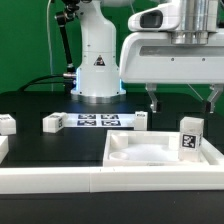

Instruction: Assemble square table

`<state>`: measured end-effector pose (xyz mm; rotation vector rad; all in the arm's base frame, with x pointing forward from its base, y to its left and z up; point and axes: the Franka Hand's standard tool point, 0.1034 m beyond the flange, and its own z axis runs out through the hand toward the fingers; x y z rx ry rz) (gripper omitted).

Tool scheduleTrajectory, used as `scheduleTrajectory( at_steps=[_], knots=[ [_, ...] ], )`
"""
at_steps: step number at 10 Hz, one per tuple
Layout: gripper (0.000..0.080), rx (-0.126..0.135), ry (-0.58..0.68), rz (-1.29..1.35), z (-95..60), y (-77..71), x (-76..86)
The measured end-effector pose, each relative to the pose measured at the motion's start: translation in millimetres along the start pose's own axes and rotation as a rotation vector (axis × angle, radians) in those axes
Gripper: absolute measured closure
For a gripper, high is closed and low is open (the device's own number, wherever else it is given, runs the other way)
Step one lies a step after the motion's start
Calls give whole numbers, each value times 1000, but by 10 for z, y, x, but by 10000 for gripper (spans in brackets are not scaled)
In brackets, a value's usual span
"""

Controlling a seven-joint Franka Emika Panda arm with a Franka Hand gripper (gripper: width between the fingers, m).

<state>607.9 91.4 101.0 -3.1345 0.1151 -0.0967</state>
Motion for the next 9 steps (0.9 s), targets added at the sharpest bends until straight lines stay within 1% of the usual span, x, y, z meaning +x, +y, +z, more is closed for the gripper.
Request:
scheduleTrajectory(
  at_steps=[1,3,4,5,6,7,8,9],
  knots=[
    [150,0,1,-2,2,8,-37],
    [150,0,-1,-3,14,9,-45],
    [150,0,1,-3,19,13,-92],
    [150,4,6,7,59,48,-227],
    [150,6,29,15,132,83,-469],
    [150,4,12,14,155,119,-631],
    [150,5,12,16,138,144,-652],
    [150,4,8,13,154,137,-706]
  ],
)
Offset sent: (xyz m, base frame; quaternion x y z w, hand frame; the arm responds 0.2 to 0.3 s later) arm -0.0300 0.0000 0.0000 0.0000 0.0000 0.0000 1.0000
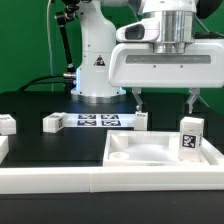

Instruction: Assemble square table

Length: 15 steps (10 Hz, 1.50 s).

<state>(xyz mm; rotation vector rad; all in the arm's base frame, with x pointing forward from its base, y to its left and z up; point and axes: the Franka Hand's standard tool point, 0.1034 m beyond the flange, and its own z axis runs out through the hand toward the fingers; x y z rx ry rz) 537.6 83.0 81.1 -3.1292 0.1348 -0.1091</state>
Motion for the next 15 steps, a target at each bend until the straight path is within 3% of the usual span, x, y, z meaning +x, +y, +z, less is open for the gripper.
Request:
scheduleTrajectory(
  at_steps=[4,8,15],
  knots=[
    [150,-3,-17,-3,51,26,-214],
    [150,-9,-48,22,166,209,-780],
    [150,-20,-93,10,265,298,-1186]
  ],
)
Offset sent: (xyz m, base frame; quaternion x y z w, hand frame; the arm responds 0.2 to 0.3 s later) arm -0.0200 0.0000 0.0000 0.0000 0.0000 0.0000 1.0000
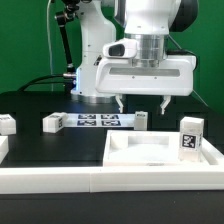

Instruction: Assemble square table

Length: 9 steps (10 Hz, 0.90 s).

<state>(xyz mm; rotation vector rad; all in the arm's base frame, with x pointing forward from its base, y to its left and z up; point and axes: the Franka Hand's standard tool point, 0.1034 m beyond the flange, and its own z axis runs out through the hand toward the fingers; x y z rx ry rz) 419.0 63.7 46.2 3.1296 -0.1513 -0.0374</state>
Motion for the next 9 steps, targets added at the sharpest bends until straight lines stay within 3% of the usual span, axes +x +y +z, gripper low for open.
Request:
scheduleTrajectory(
  at_steps=[2,6,9],
  knots=[
    [150,-3,-15,-8,38,-11,-105],
    [150,-3,-17,-5,51,1,-110],
    [150,24,-31,82,85,28,-121]
  ],
)
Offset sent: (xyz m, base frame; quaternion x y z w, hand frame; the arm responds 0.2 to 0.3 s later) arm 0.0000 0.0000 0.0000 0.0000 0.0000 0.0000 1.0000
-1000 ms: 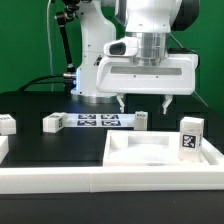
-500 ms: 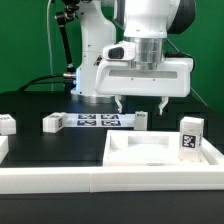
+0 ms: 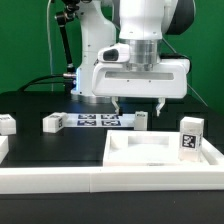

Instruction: Assemble square table

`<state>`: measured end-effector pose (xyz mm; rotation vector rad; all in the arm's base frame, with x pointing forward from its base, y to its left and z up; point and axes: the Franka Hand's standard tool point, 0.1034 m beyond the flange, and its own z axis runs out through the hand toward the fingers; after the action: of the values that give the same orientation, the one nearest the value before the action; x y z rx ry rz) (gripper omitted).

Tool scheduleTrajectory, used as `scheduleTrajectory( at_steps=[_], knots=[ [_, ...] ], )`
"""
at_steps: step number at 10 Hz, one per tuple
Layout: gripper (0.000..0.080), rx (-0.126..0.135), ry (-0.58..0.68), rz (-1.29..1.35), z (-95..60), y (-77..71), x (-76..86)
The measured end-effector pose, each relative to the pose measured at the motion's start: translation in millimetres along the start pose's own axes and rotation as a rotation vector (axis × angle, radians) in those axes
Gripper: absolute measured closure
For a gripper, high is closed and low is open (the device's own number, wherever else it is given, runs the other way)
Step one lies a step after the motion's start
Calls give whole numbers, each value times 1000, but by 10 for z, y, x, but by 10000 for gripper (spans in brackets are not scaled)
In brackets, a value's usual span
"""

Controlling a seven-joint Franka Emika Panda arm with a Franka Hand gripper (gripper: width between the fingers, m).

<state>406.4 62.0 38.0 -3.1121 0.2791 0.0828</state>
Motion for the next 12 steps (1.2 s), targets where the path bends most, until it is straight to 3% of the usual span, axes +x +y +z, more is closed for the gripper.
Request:
scheduleTrajectory(
  at_steps=[3,10,12],
  knots=[
    [150,0,-62,7,8,-4,-41],
    [150,-7,-516,-4,10,-80,-97],
    [150,-7,-519,0,32,-72,-52]
  ],
)
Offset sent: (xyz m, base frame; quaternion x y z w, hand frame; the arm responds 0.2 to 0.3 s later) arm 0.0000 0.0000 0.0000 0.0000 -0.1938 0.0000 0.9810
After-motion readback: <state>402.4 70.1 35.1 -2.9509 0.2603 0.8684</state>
